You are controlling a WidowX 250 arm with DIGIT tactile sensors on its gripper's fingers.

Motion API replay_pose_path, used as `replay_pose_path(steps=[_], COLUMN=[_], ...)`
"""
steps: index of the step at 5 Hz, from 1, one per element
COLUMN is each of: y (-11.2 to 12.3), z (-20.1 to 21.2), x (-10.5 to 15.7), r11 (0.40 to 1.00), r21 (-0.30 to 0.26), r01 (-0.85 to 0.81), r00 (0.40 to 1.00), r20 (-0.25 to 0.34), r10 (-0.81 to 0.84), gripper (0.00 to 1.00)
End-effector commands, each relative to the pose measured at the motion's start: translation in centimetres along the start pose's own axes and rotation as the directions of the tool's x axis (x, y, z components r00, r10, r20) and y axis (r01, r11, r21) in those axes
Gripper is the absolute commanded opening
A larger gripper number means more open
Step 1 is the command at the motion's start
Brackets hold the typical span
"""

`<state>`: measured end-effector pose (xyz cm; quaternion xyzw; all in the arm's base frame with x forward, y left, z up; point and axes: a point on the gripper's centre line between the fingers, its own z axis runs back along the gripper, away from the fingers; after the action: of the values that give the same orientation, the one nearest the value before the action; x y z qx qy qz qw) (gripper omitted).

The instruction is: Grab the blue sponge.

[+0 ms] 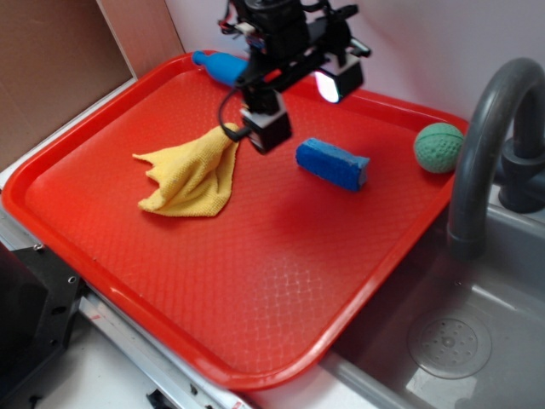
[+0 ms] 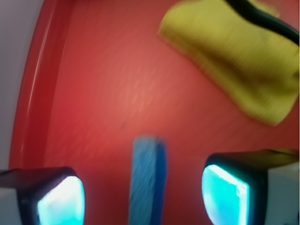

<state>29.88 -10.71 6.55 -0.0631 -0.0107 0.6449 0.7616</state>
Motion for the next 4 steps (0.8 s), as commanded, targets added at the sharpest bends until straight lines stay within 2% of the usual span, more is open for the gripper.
replay_pose_path(steps=[1, 2, 3, 4], y=[0.0, 0.5, 0.0, 0.0], z=[-1.2, -2.5, -3.7, -4.2], x=[-1.1, -0.5, -0.2, -0.5], r11=[0.992, 0.994, 0.992, 0.992], r21=[-0.025, 0.016, 0.042, 0.052], r01=[0.125, 0.108, 0.119, 0.115], r00=[0.990, 0.994, 0.993, 0.992], r20=[-0.069, 0.000, -0.004, -0.055], r10=[-0.126, -0.108, -0.119, -0.113], gripper=[1.00, 1.00, 1.00, 1.00])
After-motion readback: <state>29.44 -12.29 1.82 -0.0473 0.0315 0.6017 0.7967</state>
